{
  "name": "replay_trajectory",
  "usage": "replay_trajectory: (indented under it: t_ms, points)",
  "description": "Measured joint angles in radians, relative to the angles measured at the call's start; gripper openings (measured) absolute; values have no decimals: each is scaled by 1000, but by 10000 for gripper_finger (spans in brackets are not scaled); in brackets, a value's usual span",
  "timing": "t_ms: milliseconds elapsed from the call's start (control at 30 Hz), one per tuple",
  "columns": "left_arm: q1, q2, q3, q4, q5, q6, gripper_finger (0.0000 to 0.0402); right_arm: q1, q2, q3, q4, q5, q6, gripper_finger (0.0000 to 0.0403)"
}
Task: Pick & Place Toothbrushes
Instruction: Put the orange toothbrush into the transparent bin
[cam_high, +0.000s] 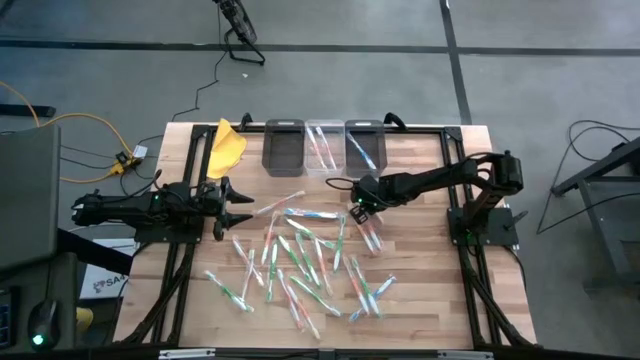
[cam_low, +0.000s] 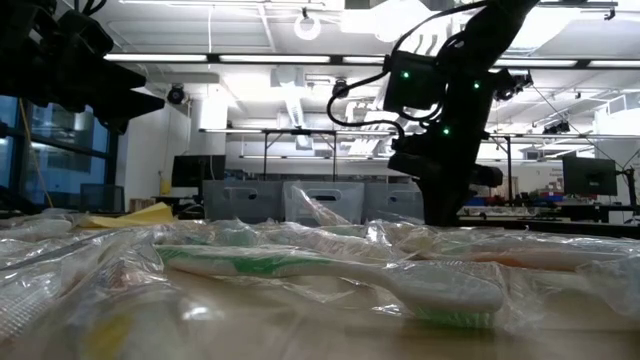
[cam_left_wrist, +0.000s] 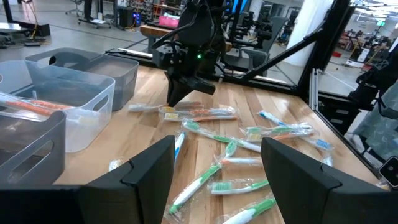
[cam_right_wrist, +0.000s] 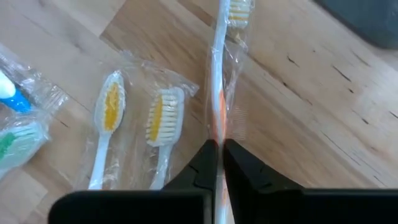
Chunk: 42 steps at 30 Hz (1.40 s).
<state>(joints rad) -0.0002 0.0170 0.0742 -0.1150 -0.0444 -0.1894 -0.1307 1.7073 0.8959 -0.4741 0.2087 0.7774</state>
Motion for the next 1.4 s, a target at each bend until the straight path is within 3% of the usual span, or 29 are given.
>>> replay_trajectory:
  t_ms: [633,867,1067,1400]
  points:
    - [0,0,0,0,-2,-3,232,90,-81,219,-56,4,-121,6]
    - [0,0,0,2,-2,-3,232,-26,-84,357,39,30,-277,5]
    - [0,0,0,3,-2,-34,232,-182,-75,399,161,-77,-313,5]
    - [0,0,0,3,-1,-64,232,-337,143,590,230,-220,-312,5]
